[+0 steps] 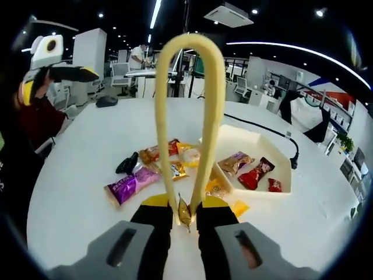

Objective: Place the target food into the container with the food tongs after gripping and lifting it, then release it inside without dropping or visibly crushing the food.

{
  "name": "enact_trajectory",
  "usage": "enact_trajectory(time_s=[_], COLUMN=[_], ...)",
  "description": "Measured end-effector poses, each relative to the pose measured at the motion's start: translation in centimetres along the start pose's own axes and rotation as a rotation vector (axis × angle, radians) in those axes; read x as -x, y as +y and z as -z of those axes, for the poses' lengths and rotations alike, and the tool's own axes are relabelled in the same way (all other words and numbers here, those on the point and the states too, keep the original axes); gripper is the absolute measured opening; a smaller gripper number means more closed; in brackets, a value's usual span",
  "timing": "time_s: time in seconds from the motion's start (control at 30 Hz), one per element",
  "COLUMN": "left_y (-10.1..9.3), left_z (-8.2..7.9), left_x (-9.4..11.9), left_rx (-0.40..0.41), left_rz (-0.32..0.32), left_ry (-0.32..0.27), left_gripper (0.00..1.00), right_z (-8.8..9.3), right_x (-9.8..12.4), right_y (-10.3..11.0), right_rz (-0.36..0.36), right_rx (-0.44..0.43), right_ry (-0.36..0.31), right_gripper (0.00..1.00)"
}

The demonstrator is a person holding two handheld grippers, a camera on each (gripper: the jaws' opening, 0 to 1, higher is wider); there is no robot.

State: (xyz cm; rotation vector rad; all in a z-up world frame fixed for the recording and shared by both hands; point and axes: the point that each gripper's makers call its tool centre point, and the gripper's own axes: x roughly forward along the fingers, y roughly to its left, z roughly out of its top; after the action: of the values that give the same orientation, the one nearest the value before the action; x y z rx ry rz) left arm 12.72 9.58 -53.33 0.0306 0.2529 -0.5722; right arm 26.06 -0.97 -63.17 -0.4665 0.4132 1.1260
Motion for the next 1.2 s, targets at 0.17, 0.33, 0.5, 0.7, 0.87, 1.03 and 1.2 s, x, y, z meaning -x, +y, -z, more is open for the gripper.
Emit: enact_trajectory(time_s=[0.17,0.33,0.5,0.7,0.87,1.03,1.2], left_y=[-0.1,-0.2,0.1,0.0,0.0,0.1,0.2], left_z=[-0.1,-0.1,0.0,0.1,0.1,0.1,0.1], left_x=[0.0,0.1,0.3,0.1,0.0,0.0,0.2], left_rx=[-0.001,-0.007,-0.001,-0.001,0.001,0.005,0.007], left_rz=[0.0,0.001,-0.008,-0.003,0.002,-0.002,-0.007], left_ry=[-0.002,0.002,0.002,0.009,0.006,0.006,0.007], left_gripper=[0.86,0.86,0.86,0.86,0.86,0.86,0.86], right_z=[-1.5,-3.5,-5.6,-8.1,-9.3,-9.8,-9.9], right_x=[0.3,0.4,0.8,1.1,0.8,0.3,-0.6], right_y=[-0.7,-1.8,-3.0,-5.7,-8.4,-10.7,-11.5], right_rz=[0.013,0.018,0.015,0.04,0.057,0.072,0.083], right_rx=[0.012,-0.046,-0.082,-0.086,-0.112,-0.191,-0.221], right_ry=[-0.029,-0.084,-0.119,-0.14,-0.134,-0.136,-0.131], right_gripper=[0.11,0.12,0.12,0.12,0.13,0.12,0.12])
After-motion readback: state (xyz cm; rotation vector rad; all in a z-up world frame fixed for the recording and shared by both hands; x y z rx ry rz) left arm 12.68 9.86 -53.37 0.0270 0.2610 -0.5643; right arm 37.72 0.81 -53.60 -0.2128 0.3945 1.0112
